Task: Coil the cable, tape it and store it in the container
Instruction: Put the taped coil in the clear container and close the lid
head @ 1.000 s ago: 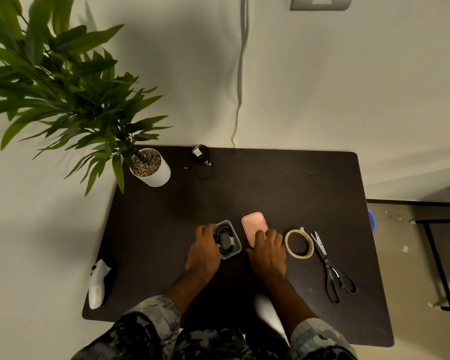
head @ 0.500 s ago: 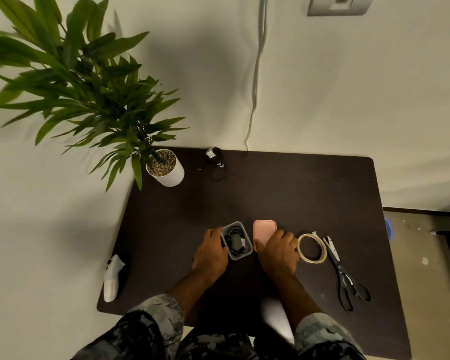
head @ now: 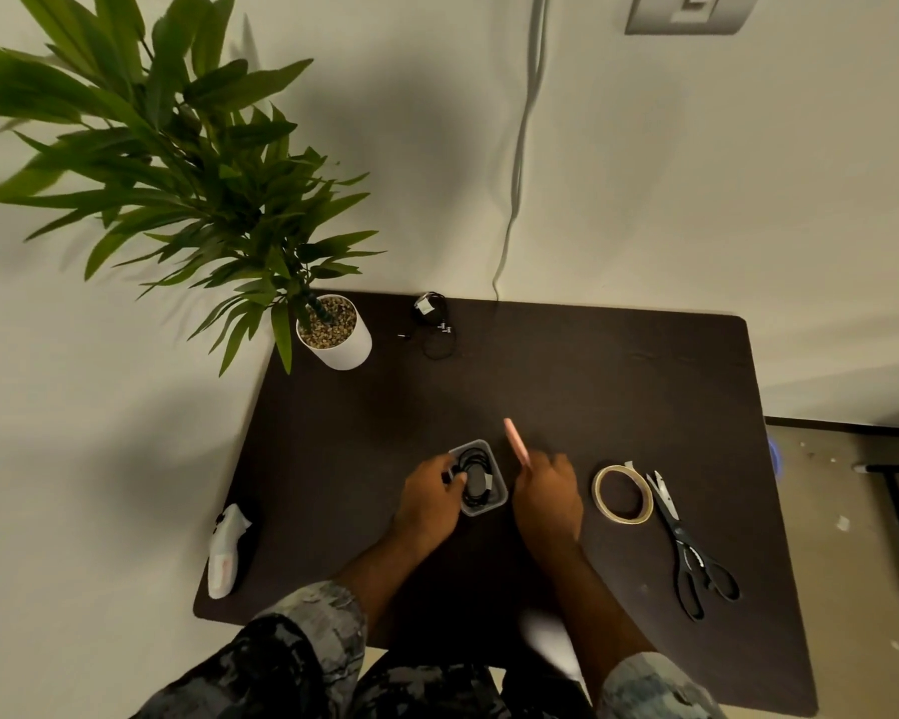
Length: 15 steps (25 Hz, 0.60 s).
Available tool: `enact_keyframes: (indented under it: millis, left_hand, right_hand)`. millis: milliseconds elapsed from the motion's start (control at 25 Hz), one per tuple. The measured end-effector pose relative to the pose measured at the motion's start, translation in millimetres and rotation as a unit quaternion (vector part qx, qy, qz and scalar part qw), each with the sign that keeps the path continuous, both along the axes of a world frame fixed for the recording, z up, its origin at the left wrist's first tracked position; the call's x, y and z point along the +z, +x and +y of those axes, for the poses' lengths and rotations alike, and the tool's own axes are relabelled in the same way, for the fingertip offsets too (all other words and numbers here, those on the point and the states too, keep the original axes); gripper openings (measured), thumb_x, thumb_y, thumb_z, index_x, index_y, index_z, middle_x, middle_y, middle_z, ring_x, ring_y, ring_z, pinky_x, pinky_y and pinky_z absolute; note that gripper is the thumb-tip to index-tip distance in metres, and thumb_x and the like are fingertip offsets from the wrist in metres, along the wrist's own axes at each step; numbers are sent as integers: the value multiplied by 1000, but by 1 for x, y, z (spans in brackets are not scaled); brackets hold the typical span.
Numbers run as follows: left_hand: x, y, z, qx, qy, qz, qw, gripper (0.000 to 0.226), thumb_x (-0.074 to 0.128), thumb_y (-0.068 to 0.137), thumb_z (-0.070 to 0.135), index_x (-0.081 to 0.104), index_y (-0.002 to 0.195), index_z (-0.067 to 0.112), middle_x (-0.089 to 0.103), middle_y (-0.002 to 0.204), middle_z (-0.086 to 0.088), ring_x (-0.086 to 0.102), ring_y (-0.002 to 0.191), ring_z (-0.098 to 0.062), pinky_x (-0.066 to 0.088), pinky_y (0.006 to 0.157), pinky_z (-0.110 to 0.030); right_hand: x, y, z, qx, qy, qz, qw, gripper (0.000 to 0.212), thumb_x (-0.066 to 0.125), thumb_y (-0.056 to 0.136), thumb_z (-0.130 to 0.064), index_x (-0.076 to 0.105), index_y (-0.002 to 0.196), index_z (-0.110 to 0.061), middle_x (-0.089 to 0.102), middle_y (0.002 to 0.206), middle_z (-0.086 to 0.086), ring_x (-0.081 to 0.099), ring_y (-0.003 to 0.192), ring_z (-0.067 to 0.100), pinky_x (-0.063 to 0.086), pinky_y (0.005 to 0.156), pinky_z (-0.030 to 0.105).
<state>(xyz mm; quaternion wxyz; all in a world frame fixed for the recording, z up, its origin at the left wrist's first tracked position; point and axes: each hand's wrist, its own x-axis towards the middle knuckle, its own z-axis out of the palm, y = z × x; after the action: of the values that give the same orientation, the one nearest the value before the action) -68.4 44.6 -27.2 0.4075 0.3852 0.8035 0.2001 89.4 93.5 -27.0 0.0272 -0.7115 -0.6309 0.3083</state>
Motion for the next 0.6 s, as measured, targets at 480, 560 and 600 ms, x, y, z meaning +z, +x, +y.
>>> enact_keyframes:
  millis: [480, 560, 600]
  left_hand:
    - [-6, 9, 10, 48, -49, 3, 998, 31, 51, 100, 32, 73, 118, 19, 77, 112, -4, 74, 98, -24, 63, 84, -41]
    - [-8, 10, 9, 29, -49, 19, 998, 30, 57, 96, 30, 73, 119, 20, 78, 113, -3, 74, 101, -23, 62, 87, -38]
    - [-9, 10, 10, 22, -47, 28, 998, 31, 59, 94, 30, 73, 120, 22, 78, 113, -2, 74, 102, -23, 62, 88, -39]
  right_hand:
    - [9, -22, -42, 236, -42, -80, 968, 57, 50, 103, -51, 46, 148, -18, 47, 144, 14, 49, 125, 28, 57, 94, 39]
    - [11, -19, -41, 223, -41, -70, 971, 52, 52, 103, -49, 50, 145, -18, 48, 143, 12, 49, 124, 27, 57, 94, 38]
    - [12, -16, -39, 207, -38, -64, 976, 50, 55, 103, -46, 51, 145, -18, 48, 143, 12, 49, 126, 27, 57, 95, 37]
